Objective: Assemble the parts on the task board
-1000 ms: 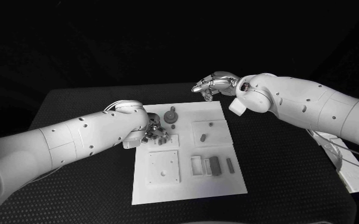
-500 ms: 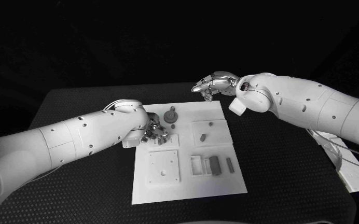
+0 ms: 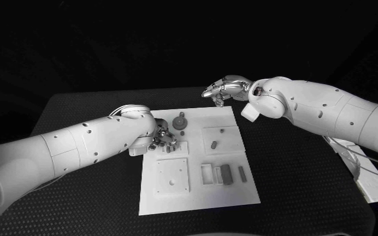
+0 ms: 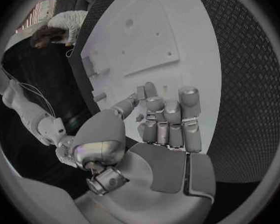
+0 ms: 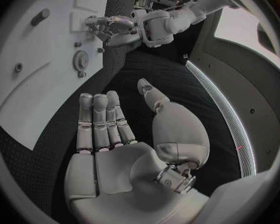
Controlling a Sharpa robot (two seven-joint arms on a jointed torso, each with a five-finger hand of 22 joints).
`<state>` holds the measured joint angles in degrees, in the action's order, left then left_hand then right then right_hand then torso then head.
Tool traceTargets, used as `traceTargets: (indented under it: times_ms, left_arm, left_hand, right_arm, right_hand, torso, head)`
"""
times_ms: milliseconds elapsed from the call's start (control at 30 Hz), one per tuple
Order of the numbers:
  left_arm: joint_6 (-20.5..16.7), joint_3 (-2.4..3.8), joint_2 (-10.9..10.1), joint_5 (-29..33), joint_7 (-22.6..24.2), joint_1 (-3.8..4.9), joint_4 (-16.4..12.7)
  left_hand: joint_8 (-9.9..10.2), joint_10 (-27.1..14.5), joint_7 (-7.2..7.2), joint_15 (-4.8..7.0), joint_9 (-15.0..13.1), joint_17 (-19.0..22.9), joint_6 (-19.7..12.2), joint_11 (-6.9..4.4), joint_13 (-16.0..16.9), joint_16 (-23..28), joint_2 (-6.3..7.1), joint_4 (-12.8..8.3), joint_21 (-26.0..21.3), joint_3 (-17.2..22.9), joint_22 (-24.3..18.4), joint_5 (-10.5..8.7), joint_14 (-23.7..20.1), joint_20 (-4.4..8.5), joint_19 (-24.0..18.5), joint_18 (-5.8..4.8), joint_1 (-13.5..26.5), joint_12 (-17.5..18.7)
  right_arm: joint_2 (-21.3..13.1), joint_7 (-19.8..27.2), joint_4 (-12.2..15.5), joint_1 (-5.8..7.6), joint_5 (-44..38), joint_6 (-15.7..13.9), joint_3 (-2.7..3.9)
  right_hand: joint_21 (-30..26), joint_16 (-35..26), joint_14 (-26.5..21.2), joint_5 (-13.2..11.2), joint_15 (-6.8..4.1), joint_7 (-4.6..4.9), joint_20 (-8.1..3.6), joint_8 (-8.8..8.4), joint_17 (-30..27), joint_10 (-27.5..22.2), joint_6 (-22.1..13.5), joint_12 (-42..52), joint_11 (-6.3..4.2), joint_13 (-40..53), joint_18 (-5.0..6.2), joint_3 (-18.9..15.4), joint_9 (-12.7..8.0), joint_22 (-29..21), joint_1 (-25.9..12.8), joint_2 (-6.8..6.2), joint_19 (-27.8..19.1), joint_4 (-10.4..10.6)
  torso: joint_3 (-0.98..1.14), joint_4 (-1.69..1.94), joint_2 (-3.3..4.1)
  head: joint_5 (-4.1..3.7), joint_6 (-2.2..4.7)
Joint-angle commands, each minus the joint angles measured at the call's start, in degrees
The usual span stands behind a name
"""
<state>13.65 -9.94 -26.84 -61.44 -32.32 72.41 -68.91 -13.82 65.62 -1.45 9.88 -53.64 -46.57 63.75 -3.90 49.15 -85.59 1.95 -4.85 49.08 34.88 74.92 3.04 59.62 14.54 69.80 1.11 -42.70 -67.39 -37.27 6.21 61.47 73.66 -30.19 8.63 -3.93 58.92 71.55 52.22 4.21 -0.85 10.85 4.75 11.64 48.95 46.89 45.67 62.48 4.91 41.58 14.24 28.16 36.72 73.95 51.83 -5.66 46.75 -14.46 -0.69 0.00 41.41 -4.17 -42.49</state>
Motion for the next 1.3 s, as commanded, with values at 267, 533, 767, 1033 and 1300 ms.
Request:
traceTargets:
  times_ms: [267,533,767,1033,1300]
  left_arm:
    - [0.48,-0.25,0.07,-0.38,-0.58,-0.35,0.44]
    - [-0.27,-0.26,0.05,-0.38,-0.16,-0.35,0.48]
    - [-1.65,-0.25,0.13,-0.59,-0.04,-0.35,0.73]
    - [-2.75,-0.24,0.13,-0.9,0.26,-0.35,0.88]
    - [-1.54,-0.24,0.07,-0.88,0.17,-0.35,0.88]
  left_hand:
    - [-0.42,-0.1,-0.84,0.12,-0.13,-0.01,-0.59,-0.18,0.06,-0.29,-1.65,-2.54,0.32,-0.18,1.12,-0.15,-0.23,0.7,-0.28,4.25,-1.38,-0.02]
    - [-0.75,-0.04,-0.78,0.16,-0.16,0.05,-0.48,-0.22,-0.02,-0.28,-2.15,-4.24,0.38,-0.27,1.05,-0.13,-0.16,0.64,-0.27,4.16,-2.07,-0.01]
    - [-0.95,0.1,-0.72,0.22,-0.19,0.1,-0.39,-0.29,-0.06,-0.28,-2.8,-4.85,0.42,0.09,1.02,-0.16,-0.06,0.71,-0.13,4.19,-2.79,-0.02]
    - [-1.04,0.18,-0.7,0.23,-0.21,0.11,-0.32,-0.3,-0.08,-0.31,-2.62,-4.92,0.45,-0.02,1.01,-0.19,0.02,0.69,-0.05,4.16,-2.76,-0.03]
    - [-1.17,0.28,-0.7,0.23,-0.14,0.23,-0.48,-0.3,-0.22,-0.21,0.63,-3.03,0.27,-1.23,0.85,-0.21,0.14,0.68,0.02,4.08,-0.39,0.11]
  right_arm:
    - [0.02,0.26,0.12,-0.02,-0.15,0.9,0.02]
    - [0.04,0.27,0.11,-0.02,-0.15,0.88,0.02]
    - [0.07,0.28,0.12,-0.02,-0.15,0.85,0.02]
    - [0.07,0.28,0.15,-0.02,-0.15,0.85,0.02]
    - [0.02,0.29,0.15,-0.02,-0.15,0.84,0.02]
  right_hand:
    - [-0.31,0.33,-0.57,-0.32,-0.01,0.31,0.24,-0.32,-0.1,-0.23,-0.04,0.4,0.04,-0.11,0.76,0.19,-0.05,0.07,-0.32,0.11,0.25,0.14]
    - [-0.32,0.34,-0.57,-0.32,-0.01,0.31,0.24,-0.31,-0.11,-0.24,-0.04,0.41,0.04,-0.13,0.76,0.2,-0.05,0.07,-0.32,0.12,0.25,0.14]
    - [-0.32,0.34,-0.58,-0.32,-0.01,0.32,0.24,-0.31,-0.11,-0.24,-0.03,0.42,0.04,-0.14,0.76,0.2,-0.05,0.08,-0.32,0.12,0.24,0.14]
    - [-0.33,0.35,-0.58,-0.33,-0.01,0.32,0.25,-0.31,-0.12,-0.24,-0.03,0.43,0.04,-0.15,0.76,0.2,-0.05,0.08,-0.32,0.13,0.24,0.15]
    - [-0.33,0.35,-0.58,-0.33,-0.01,0.32,0.25,-0.31,-0.13,-0.24,-0.03,0.43,0.04,-0.16,0.76,0.2,-0.05,0.08,-0.32,0.12,0.24,0.15]
  torso:
    - [0.01,-0.01,0.01]
    - [-0.01,-0.01,0.01]
    - [-0.01,-0.03,0.03]
    - [0.01,-0.04,0.03]
    - [0.01,-0.05,0.01]
  head:
    - [0.06,0.04]
    - [0.06,0.08]
    - [0.1,0.05]
    - [0.13,0.03]
    - [0.11,0.0]
